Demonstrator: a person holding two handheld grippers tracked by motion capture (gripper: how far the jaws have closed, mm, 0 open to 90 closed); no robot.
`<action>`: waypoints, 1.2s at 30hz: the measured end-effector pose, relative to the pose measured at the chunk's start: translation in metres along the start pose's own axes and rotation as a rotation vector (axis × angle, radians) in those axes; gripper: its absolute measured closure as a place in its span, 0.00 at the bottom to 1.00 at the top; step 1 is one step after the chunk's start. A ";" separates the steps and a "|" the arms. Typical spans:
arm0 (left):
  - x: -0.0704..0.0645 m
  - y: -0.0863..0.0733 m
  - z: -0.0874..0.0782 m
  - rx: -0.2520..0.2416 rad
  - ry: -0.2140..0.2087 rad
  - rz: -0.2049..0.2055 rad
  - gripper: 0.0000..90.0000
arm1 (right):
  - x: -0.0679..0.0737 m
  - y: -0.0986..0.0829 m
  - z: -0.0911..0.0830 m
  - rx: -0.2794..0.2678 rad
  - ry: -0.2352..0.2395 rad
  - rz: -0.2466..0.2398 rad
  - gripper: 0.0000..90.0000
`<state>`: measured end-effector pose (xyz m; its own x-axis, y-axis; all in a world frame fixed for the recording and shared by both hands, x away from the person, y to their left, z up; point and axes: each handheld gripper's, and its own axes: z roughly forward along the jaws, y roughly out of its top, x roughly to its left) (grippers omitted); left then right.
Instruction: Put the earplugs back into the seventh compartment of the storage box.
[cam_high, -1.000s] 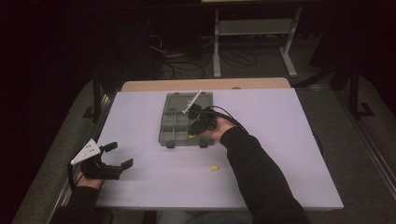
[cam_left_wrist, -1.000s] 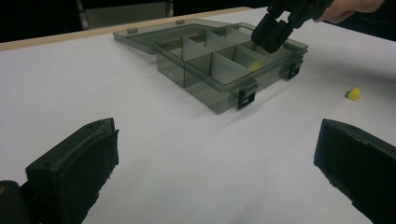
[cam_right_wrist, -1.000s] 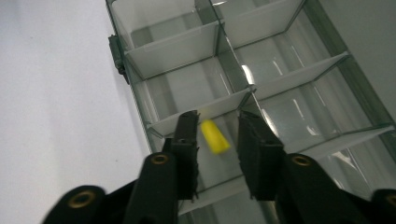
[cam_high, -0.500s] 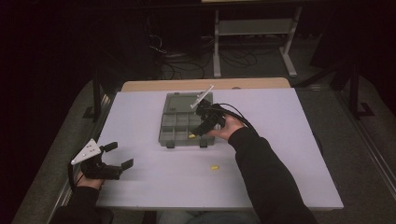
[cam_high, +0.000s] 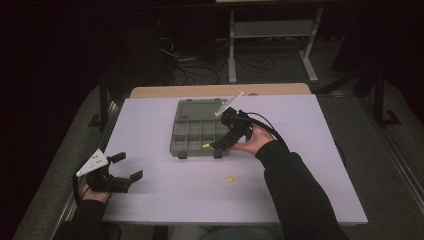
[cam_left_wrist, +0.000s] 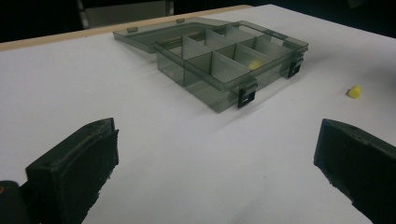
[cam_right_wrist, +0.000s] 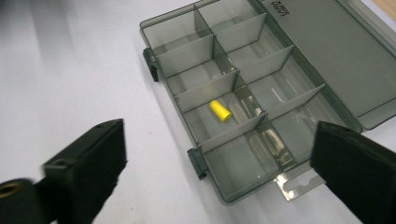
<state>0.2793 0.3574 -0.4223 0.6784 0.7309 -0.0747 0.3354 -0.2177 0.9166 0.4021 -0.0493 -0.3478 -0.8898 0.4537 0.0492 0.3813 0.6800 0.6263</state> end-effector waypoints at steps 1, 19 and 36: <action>0.000 0.000 0.000 0.000 0.001 -0.002 0.00 | 0.001 -0.001 -0.001 -0.003 0.002 -0.002 0.01; 0.000 0.000 0.000 0.002 -0.001 -0.001 0.00 | 0.028 -0.032 0.001 -0.005 0.045 -0.051 0.00; 0.000 -0.001 0.000 0.004 -0.004 0.000 0.00 | 0.046 -0.065 0.018 0.094 0.072 -0.092 0.06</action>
<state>0.2794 0.3577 -0.4229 0.6810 0.7283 -0.0762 0.3380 -0.2204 0.9150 0.3408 -0.0619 -0.4000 -0.9366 0.3463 0.0527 0.3157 0.7693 0.5554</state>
